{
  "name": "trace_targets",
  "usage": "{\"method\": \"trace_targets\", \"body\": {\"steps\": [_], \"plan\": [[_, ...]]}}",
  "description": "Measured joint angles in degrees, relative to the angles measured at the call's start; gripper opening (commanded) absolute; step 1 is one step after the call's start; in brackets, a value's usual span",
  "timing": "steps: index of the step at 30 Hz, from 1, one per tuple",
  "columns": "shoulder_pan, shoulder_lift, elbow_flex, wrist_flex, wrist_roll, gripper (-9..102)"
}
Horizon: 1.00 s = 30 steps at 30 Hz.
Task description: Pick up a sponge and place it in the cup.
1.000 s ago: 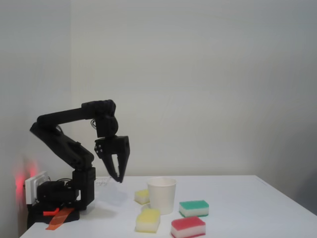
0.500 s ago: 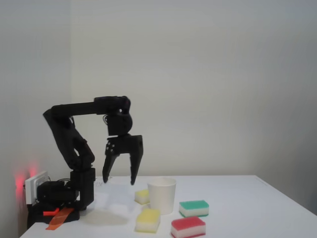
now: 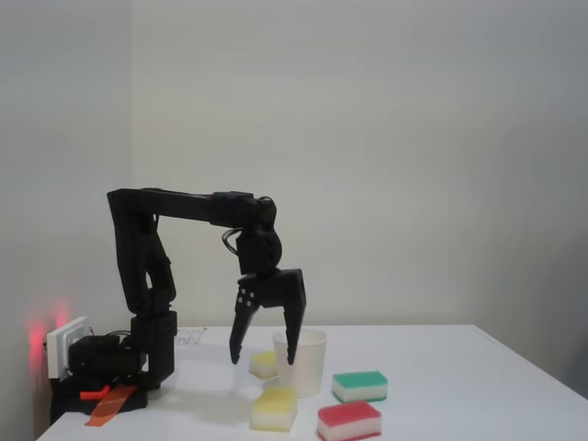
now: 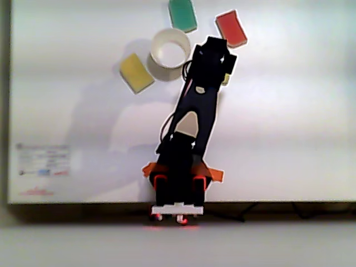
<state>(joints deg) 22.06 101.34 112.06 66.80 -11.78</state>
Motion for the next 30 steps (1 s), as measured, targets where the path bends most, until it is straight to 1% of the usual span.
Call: {"method": "trace_targets", "body": {"steps": [7, 13, 19, 30], "plan": [[0.0, -1.9, 2.3, -5.9, 0.0, 34], [1.8, -4.7, 3.3, -9.2, -1.9, 34], [1.8, -8.3, 3.3, -13.1, -2.9, 34], [1.8, -10.8, 4.2, -14.0, -4.0, 32]]}}
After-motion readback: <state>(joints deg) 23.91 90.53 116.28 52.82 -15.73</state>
